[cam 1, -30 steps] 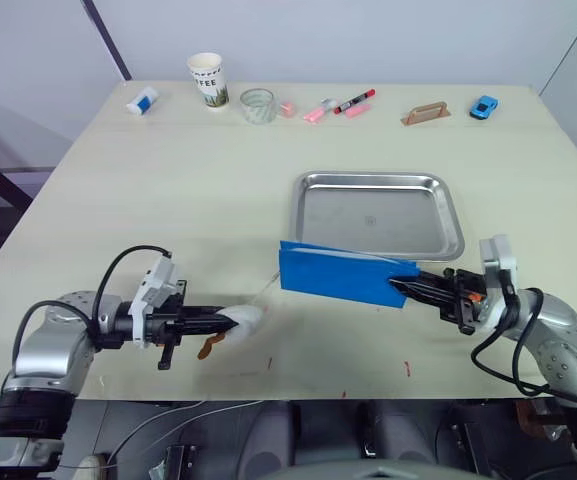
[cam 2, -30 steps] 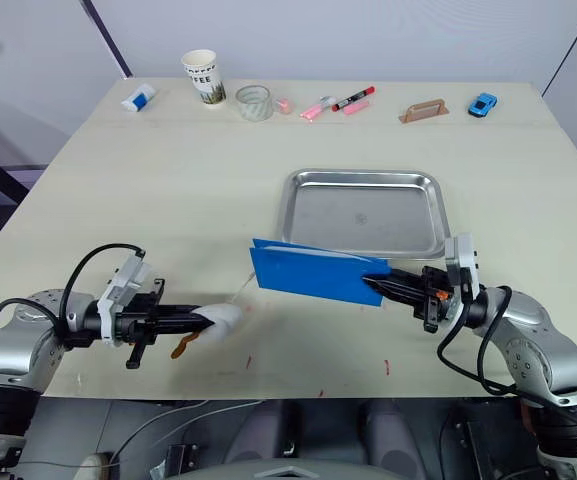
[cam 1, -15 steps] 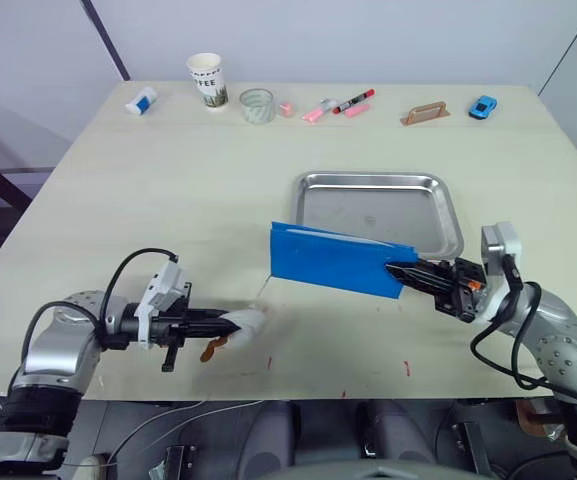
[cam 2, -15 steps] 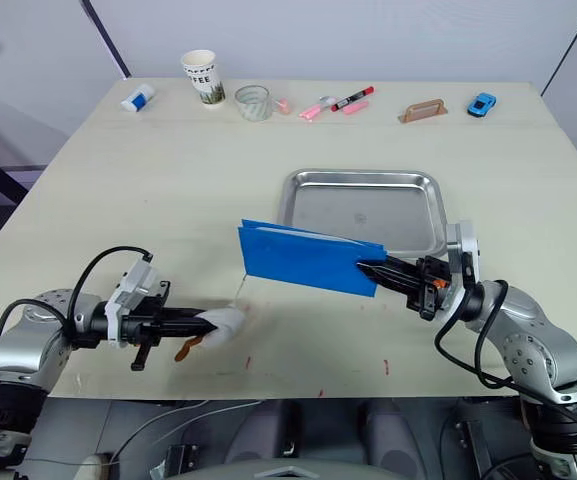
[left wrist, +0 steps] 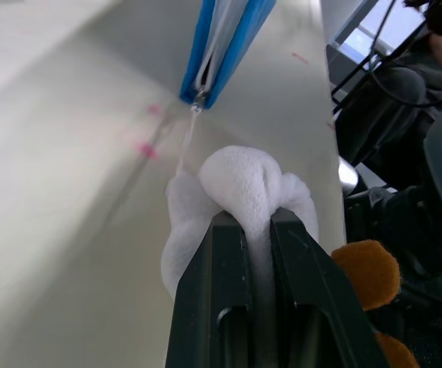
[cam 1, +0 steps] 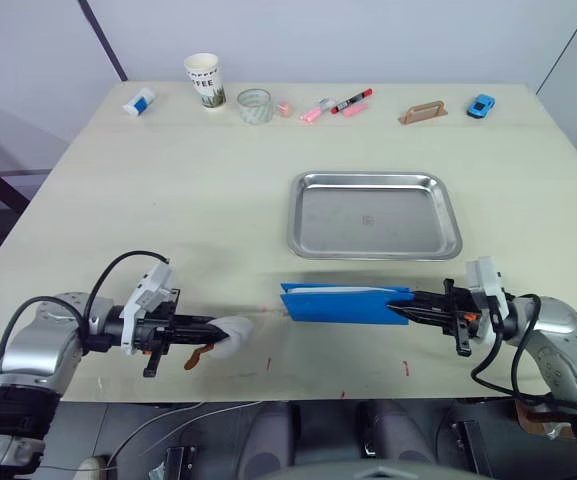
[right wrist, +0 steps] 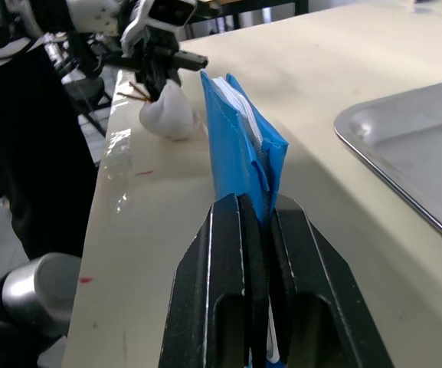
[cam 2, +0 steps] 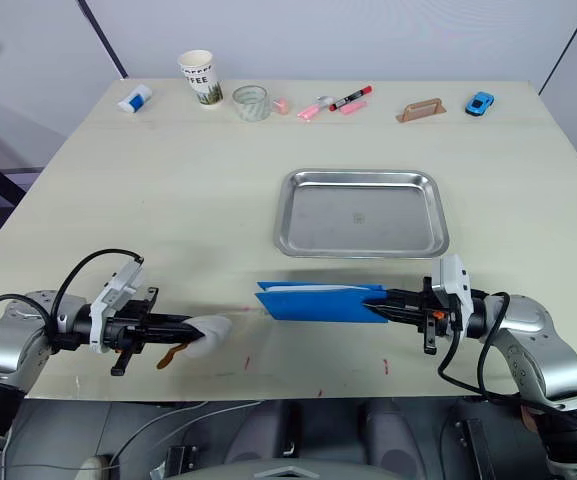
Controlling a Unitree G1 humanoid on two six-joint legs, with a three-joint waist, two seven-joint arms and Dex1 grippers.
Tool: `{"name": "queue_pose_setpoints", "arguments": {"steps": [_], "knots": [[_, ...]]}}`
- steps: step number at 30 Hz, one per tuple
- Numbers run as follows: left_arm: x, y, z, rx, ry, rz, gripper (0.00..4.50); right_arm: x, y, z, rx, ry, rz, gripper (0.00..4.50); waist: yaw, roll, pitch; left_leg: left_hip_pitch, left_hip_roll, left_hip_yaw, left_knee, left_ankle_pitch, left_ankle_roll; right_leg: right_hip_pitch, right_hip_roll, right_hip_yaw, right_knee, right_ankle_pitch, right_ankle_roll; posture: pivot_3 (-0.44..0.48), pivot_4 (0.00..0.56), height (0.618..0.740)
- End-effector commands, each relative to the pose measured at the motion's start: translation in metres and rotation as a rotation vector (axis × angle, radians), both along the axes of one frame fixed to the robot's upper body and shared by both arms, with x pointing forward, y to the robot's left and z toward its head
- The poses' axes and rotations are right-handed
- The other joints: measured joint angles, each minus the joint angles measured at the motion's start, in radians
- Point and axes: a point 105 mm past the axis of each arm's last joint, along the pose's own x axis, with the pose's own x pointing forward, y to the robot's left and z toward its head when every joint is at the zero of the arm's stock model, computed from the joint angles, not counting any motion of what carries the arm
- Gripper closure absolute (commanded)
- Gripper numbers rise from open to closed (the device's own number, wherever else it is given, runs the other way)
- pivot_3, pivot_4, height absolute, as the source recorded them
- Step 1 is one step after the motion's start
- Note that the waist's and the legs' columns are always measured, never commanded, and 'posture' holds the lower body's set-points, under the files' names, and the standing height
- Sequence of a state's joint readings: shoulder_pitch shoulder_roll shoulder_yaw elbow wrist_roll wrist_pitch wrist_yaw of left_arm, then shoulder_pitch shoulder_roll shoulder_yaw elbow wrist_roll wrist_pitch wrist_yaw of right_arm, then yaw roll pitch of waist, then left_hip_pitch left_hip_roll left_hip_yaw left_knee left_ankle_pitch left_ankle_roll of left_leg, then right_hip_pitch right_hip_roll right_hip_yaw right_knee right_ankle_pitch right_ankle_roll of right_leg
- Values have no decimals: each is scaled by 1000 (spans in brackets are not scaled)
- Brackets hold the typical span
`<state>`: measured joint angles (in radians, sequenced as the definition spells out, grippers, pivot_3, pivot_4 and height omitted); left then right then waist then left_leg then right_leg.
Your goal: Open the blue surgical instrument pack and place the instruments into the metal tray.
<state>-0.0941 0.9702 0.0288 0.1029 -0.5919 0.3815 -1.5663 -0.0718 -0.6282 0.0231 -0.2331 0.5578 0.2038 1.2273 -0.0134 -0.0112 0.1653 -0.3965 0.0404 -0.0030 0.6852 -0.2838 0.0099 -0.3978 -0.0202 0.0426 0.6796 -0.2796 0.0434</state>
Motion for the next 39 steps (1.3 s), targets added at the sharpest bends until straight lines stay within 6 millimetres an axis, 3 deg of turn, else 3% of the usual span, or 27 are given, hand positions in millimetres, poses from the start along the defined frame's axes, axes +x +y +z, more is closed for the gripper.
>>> {"name": "queue_pose_setpoints", "arguments": {"steps": [1, 3, 5, 7, 11, 16, 22, 30, 39], "knots": [[-4, 3, 7, -8, 13, -31, 3598, -2, 1, -1, -19, -39, 21, 4500, 0, 0, 0, 0, 0, 0, 0, 0, 0, 0, 0, 0, 0, 0, 0, 0, 150, 740], [-4, 6, 8, -3, 21, -22, 3303, -5, 2, -4, -25, -40, 26, 4500, 0, 0, 0, 0, 0, 0, 0, 0, 0, 0, 0, 0, 0, 0, 0, 0, 150, 740], [-4, 9, 10, 5, 30, -18, 2462, -7, 2, -8, -41, -38, 31, 4500, 0, 0, 0, 0, 0, 0, 0, 0, 0, 0, 0, 0, 0, 0, 0, 0, 150, 740], [-5, 11, 12, 9, 43, -17, 2024, -9, 1, -13, -62, -37, 32, 4500, -1, 0, 0, 0, 0, 0, 0, 0, 0, 0, 0, 0, 0, 0, 0, 0, 150, 740], [-2, 14, 21, -5, 27, -15, 141, -10, 0, -20, -90, -37, 39, 4500, -1, 0, 0, 1, 0, 0, 0, 0, 0, 0, 1, 0, 0, 0, 0, 0, 150, 740], [6, 15, 36, -61, -8, 1, 56, -8, 0, -28, -124, -54, 42, 4500, -1, 0, 0, 1, 0, 1, 0, 0, 0, 0, 1, 0, 0, 0, 0, 0, 150, 740], [18, 11, 36, -56, -104, -5, 56, -6, 1, -31, -120, -54, 45, 4500, -2, 0, 0, 1, 1, 1, 0, 0, 0, 0, 1, 1, 1, 0, 0, 0, 150, 740], [42, -42, 42, -114, -322, -75, 56, -4, 2, -32, -119, -55, 61, 4500, -2, -1, -1, 1, 0, 1, 1, 0, 0, 1, 1, 1, 1, 0, 0, 0, 150, 740], [50, -71, 37, -146, -377, -135, 56, -3, 2, -30, -122, -56, 76, 4500, -3, -1, -1, 1, 0, 0, 1, 0, 0, 0, 2, 1, 1, 1, -1, 0, 150, 740]]}}
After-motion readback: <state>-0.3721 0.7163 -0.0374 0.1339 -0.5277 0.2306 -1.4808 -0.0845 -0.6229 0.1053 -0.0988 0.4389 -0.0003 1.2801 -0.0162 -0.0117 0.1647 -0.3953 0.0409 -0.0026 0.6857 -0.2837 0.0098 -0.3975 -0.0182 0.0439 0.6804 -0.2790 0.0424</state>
